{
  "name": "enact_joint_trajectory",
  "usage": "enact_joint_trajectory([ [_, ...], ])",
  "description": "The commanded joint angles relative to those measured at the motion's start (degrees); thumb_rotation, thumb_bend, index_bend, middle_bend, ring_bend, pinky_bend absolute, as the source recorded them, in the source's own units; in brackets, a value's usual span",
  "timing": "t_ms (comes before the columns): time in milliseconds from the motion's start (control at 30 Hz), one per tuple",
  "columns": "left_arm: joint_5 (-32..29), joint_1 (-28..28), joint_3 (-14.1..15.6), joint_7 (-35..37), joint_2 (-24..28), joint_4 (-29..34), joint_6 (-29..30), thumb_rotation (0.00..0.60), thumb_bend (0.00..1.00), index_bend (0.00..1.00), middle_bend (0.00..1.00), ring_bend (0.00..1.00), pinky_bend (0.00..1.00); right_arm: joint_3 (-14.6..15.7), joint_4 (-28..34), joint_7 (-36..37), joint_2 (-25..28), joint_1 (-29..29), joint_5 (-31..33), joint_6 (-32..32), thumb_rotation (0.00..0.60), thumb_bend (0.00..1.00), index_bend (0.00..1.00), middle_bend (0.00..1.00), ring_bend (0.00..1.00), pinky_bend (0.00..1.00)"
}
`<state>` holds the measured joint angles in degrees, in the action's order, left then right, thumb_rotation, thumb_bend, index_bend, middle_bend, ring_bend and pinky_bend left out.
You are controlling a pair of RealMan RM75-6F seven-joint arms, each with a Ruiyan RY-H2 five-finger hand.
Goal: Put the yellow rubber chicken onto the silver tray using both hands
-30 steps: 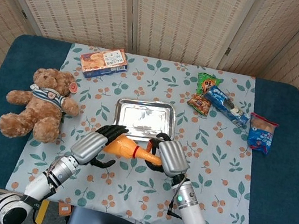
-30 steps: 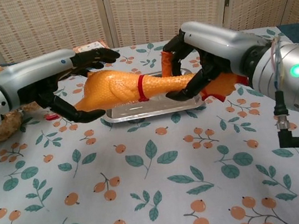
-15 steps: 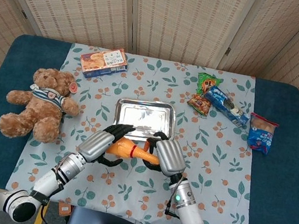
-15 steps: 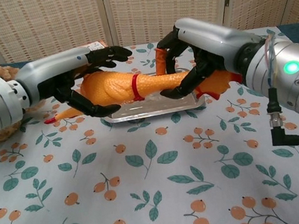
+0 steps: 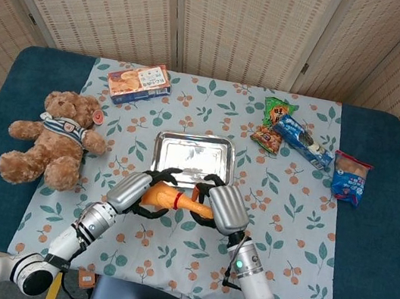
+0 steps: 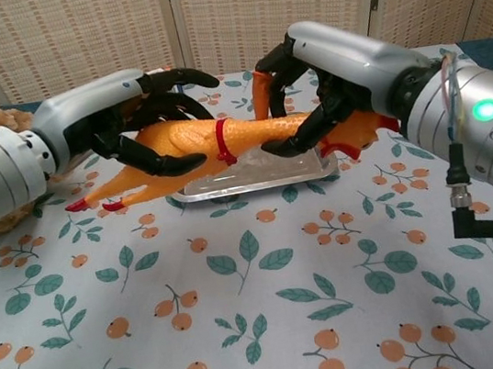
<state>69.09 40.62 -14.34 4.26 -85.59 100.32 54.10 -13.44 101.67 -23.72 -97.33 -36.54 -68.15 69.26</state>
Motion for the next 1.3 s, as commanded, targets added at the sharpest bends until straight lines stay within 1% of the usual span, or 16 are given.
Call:
enact_joint_trajectory([
  [33,-0.5,-0.2,-0.1,-0.2,-0.1,-0.1,0.8,0.600,0.37,0.29,0.44,0.40,0.61,0.0,0.0,0.4,-0.1,0.1,-0.2,0.2,0.600,0.39,0.91,0.60,0.74,0.90],
  [67,-1.0,-0.5,-0.1,-0.4,-0.2,-0.2,1.3,0.600,0.38,0.35,0.50,0.45,0.68,0.0,0.0,0.9,-0.1,0.2,-0.5,0.4,0.600,0.39,0.91,0.60,0.74,0.90],
  [167,-2.8,-0.6,-0.1,-1.8,0.1,-0.2,1.7,0.600,0.43,0.48,0.60,0.54,0.80,0.3,0.4,3.5,0.4,0.9,-2.7,1.3,0.600,0.40,0.91,0.60,0.75,0.90],
  [400,-4.7,-0.5,-0.2,-3.8,0.5,0.7,2.4,0.600,0.56,0.68,0.77,0.70,0.97,0.8,0.8,5.3,1.2,1.5,-4.5,1.8,0.600,0.39,0.91,0.60,0.75,0.90],
  [567,-6.0,-0.4,-0.3,-5.1,0.6,1.3,3.1,0.600,0.69,0.80,0.88,0.79,1.00,0.7,0.8,5.7,1.3,1.6,-4.4,1.5,0.600,0.39,0.91,0.60,0.75,0.90],
  [633,-6.5,-0.3,-0.4,-5.8,0.5,1.5,3.5,0.600,0.71,0.83,0.90,0.81,1.00,0.7,0.6,5.7,1.3,1.6,-4.4,1.4,0.600,0.39,0.91,0.60,0.75,0.90],
  [833,-6.0,-0.5,0.1,-8.2,-0.3,1.8,5.8,0.600,0.70,0.85,0.92,0.84,1.00,0.7,0.5,5.5,1.3,1.7,-4.3,1.3,0.600,0.39,0.91,0.60,0.75,0.90],
  [867,-5.7,-0.5,0.4,-8.6,-0.3,1.9,5.9,0.600,0.67,0.80,0.88,0.81,0.98,0.7,0.5,5.5,1.4,1.7,-4.3,1.3,0.600,0.39,0.91,0.60,0.75,0.90],
  [900,-5.4,-0.4,0.8,-8.9,0.0,2.1,5.5,0.600,0.62,0.70,0.78,0.74,0.91,0.6,0.5,5.5,1.4,1.7,-4.3,1.4,0.600,0.39,0.91,0.60,0.75,0.90],
  [967,-5.3,-0.3,1.1,-8.0,0.8,3.0,4.0,0.600,0.54,0.42,0.51,0.54,0.68,0.6,0.6,5.6,1.5,1.8,-4.4,1.5,0.600,0.39,0.91,0.60,0.75,0.90],
  [1000,-5.1,-0.1,1.2,-7.7,1.3,3.1,3.4,0.600,0.51,0.29,0.36,0.40,0.55,0.6,0.6,5.6,1.5,1.8,-4.4,1.5,0.600,0.39,0.91,0.60,0.75,0.90],
  [1033,-4.8,0.0,1.3,-7.5,1.8,3.3,2.9,0.600,0.48,0.18,0.22,0.25,0.45,0.6,0.6,5.6,1.6,1.9,-4.5,1.6,0.600,0.39,0.91,0.60,0.75,0.90],
  [1100,-3.7,0.3,1.5,-6.5,2.7,3.7,1.8,0.600,0.43,0.04,0.05,0.06,0.30,0.6,0.6,5.6,1.7,1.9,-4.5,1.6,0.600,0.39,0.91,0.60,0.75,0.90],
  [1133,-3.4,0.5,1.7,-6.0,3.5,4.1,0.6,0.600,0.42,0.01,0.01,0.02,0.24,0.6,0.6,5.6,1.7,2.0,-4.6,1.6,0.600,0.39,0.91,0.60,0.75,0.90],
  [1233,-3.7,1.0,1.4,-3.6,5.4,5.6,-1.7,0.600,0.36,0.00,0.00,0.00,0.12,0.6,0.7,5.4,1.8,2.0,-4.6,1.7,0.600,0.39,0.91,0.60,0.75,0.90],
  [1300,-3.3,0.9,1.0,-1.9,5.7,5.7,-2.0,0.600,0.35,0.00,0.00,0.00,0.10,0.7,0.7,5.3,1.8,2.1,-4.7,1.7,0.600,0.39,0.91,0.60,0.75,0.90],
])
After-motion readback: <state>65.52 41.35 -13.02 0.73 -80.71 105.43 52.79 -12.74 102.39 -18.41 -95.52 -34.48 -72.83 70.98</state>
